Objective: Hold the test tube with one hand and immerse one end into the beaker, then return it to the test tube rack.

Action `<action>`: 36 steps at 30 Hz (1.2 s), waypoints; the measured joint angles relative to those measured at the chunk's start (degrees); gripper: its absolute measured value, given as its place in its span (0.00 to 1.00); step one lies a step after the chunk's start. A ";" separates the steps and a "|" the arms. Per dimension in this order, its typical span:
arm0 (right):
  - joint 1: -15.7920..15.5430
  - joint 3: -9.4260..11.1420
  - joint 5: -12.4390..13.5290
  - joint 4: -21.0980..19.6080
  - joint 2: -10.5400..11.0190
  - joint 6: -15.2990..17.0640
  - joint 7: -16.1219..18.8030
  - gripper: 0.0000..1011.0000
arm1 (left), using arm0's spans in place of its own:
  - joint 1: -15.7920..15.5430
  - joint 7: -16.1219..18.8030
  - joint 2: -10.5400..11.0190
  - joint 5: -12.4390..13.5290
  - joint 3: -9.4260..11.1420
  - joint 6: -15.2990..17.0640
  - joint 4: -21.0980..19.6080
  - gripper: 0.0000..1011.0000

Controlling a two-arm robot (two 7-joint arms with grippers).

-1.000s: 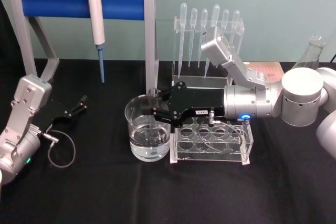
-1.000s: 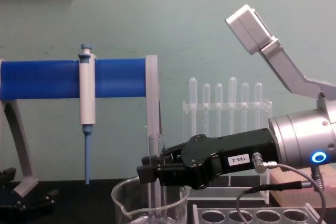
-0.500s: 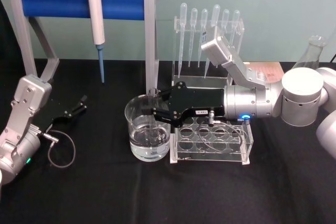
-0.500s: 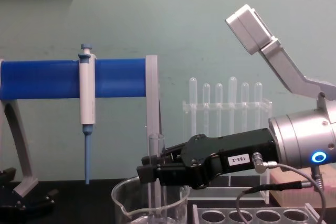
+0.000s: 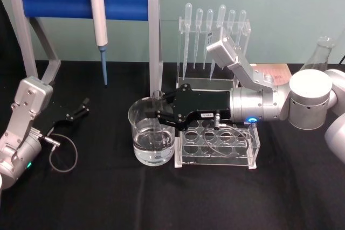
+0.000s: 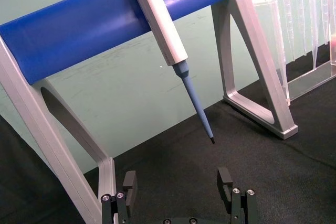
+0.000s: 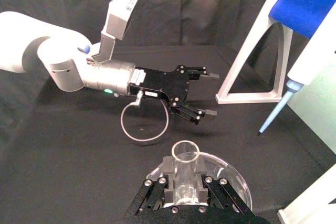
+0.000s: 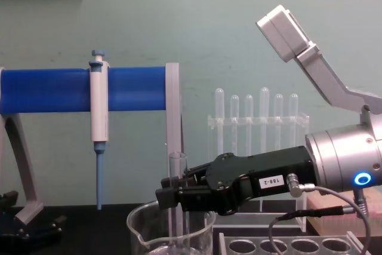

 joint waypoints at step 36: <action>0.00 0.00 0.00 0.00 0.00 0.00 0.00 0.23 | 0.00 0.00 0.00 0.00 0.00 0.00 0.00 0.99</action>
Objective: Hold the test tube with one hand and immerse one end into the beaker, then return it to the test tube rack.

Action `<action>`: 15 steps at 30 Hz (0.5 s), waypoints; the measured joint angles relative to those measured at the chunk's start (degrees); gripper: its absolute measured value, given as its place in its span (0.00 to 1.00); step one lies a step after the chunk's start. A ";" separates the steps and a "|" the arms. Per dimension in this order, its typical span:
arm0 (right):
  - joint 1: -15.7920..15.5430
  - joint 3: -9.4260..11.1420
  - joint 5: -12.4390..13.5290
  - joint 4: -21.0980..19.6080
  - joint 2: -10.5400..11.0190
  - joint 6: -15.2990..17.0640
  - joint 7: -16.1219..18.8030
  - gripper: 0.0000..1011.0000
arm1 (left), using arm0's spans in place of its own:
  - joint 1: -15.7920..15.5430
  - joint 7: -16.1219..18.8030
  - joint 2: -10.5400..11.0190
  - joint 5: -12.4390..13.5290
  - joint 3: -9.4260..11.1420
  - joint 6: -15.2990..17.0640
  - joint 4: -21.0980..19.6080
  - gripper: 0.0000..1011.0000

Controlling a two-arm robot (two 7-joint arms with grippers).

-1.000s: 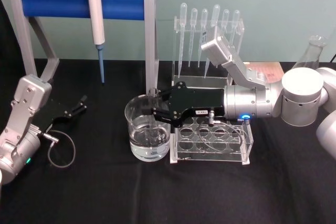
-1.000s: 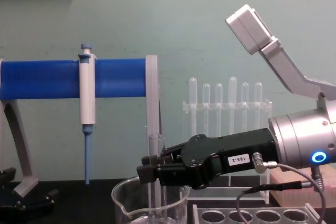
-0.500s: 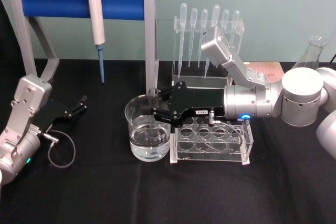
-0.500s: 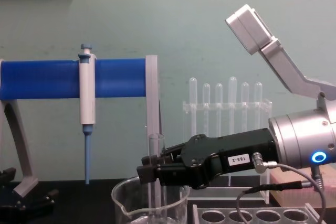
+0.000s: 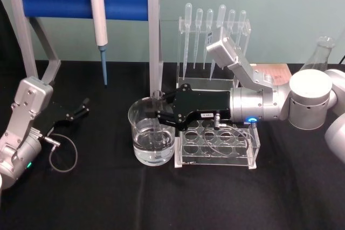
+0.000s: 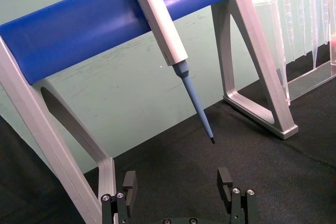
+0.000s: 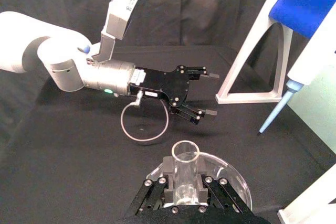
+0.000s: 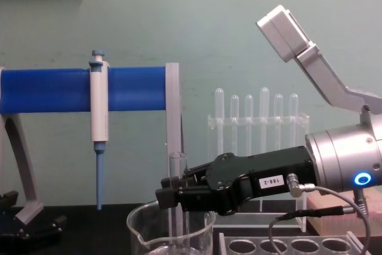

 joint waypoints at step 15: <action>0.00 0.00 0.00 0.00 0.00 0.00 0.00 0.23 | 0.00 0.00 0.00 0.00 0.00 0.00 0.00 0.99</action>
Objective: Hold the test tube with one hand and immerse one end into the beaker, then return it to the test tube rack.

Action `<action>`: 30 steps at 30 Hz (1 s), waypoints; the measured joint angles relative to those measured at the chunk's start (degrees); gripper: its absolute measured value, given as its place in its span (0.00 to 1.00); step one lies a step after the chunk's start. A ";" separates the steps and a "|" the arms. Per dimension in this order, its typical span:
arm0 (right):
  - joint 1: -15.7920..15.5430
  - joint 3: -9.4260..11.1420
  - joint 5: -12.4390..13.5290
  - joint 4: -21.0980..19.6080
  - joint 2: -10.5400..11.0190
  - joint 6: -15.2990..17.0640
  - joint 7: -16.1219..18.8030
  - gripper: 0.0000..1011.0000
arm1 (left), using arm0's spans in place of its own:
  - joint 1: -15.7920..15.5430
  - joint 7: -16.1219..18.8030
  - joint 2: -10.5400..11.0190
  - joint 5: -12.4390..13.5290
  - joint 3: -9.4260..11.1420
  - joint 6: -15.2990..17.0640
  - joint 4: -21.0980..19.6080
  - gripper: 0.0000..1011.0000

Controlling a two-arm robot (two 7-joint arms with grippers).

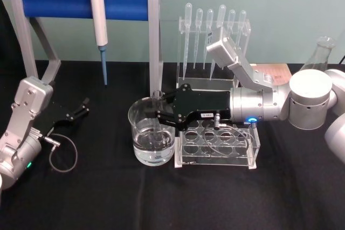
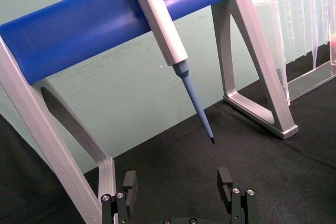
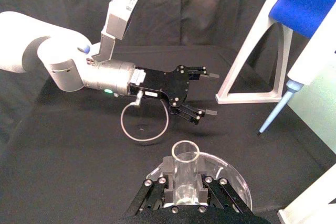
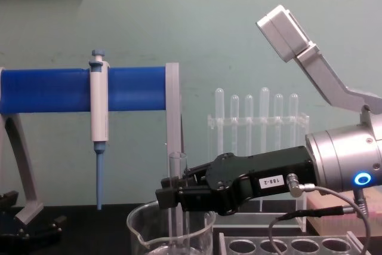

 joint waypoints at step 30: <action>0.00 0.00 0.00 0.00 0.00 0.00 0.00 0.23 | 0.00 0.00 0.00 0.00 0.00 0.00 0.00 0.99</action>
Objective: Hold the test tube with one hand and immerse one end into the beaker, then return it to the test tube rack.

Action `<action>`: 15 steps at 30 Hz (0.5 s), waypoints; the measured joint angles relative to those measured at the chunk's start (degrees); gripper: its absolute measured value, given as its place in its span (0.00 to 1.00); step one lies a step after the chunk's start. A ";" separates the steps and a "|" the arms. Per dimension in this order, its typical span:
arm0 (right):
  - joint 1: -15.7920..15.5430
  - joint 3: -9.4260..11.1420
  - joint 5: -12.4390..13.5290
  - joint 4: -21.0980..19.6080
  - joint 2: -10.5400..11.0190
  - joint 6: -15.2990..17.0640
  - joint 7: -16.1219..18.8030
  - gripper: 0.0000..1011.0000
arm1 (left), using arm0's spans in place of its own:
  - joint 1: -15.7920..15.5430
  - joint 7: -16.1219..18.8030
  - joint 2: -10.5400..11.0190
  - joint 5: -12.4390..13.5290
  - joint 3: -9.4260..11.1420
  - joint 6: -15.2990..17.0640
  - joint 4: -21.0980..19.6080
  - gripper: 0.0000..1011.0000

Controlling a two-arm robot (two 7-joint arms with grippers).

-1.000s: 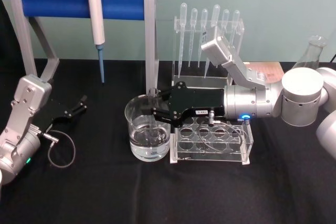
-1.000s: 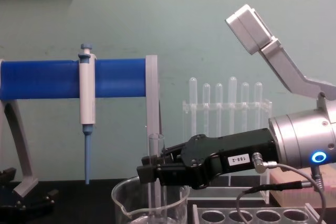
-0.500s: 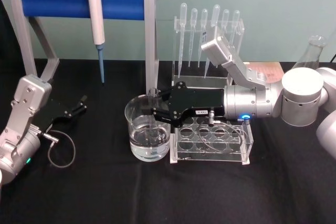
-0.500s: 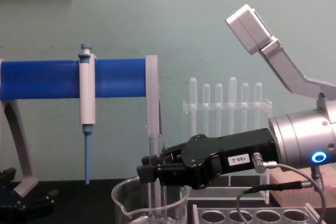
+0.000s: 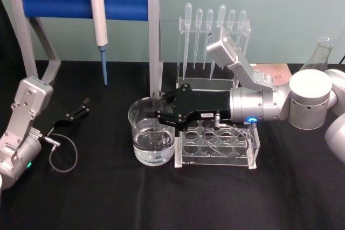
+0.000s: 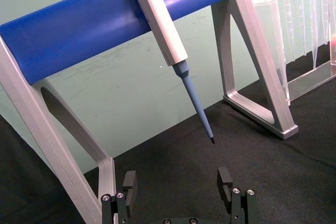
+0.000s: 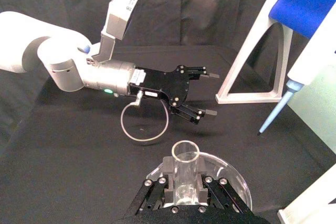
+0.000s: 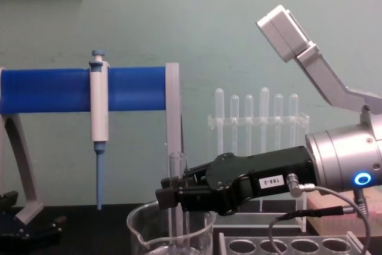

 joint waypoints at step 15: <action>0.00 0.00 0.00 0.00 0.00 0.00 0.00 0.23 | 0.00 0.00 0.00 0.00 0.00 0.00 0.00 0.99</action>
